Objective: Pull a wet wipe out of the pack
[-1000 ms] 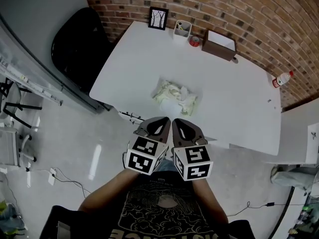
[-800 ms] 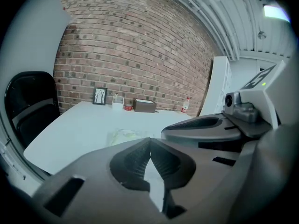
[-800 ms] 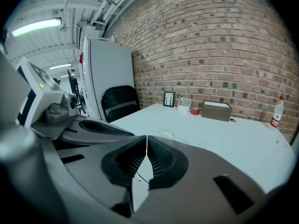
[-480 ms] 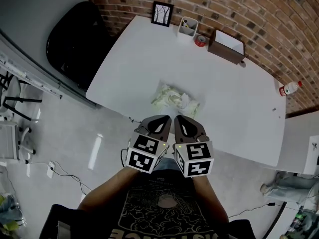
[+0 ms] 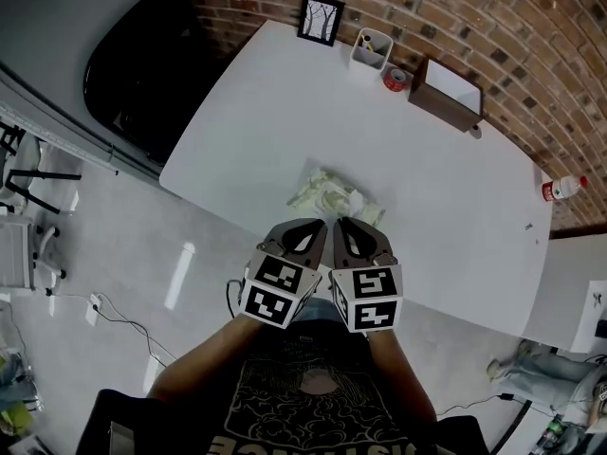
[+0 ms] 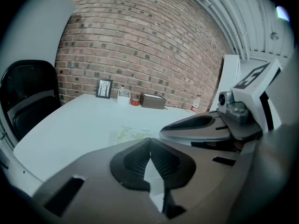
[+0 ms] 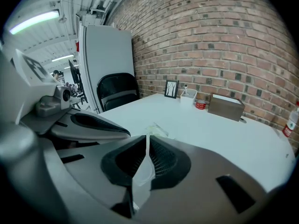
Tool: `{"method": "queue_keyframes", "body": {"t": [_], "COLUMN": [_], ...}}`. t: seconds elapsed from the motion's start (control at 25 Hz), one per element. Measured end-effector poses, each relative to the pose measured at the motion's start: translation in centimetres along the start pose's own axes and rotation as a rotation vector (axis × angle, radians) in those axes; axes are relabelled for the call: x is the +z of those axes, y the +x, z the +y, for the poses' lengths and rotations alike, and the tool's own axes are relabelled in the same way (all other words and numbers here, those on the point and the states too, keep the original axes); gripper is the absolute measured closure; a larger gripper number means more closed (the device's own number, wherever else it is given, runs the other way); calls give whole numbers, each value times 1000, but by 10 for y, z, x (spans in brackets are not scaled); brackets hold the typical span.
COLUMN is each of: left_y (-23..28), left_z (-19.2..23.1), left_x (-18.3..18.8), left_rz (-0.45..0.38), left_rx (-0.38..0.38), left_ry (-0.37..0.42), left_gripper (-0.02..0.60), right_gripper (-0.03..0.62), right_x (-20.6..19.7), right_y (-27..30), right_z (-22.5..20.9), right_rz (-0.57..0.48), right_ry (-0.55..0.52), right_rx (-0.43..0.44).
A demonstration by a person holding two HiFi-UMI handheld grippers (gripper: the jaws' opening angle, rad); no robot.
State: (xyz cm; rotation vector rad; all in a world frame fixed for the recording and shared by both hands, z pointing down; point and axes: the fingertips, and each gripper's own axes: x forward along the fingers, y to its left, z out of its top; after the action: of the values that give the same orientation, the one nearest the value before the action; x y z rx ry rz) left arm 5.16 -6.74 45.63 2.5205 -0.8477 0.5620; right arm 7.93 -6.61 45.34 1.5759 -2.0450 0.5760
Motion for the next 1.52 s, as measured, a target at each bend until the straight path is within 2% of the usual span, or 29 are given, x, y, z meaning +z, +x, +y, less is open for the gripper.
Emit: {"method": "queue_keyframes", "body": {"t": [0.2,0.64,0.8,0.96,1.52], "left_y": [10,21,21,21,19], "left_z": [9,23,26,28,34], "left_x": [5,6,8,5,6], "left_rz": [-3,-5,-2,4,-3], "left_rx": [16,49,56,63,78], "left_ry": [-5,-36,-40,-41,-43], "left_gripper": [569,569,569,569,569], "right_gripper": [574,572,545,525,526], "right_x": [-3,-12,-16,-15,-23], "right_y": [17,37,39,42,48], "right_z": [-3,-13,-17,-15,-31], "right_rz": [28,91,110,107,149], "right_ry": [-16,-39,-38,-17,94], "right_rx": [29,36,39,54,55]}}
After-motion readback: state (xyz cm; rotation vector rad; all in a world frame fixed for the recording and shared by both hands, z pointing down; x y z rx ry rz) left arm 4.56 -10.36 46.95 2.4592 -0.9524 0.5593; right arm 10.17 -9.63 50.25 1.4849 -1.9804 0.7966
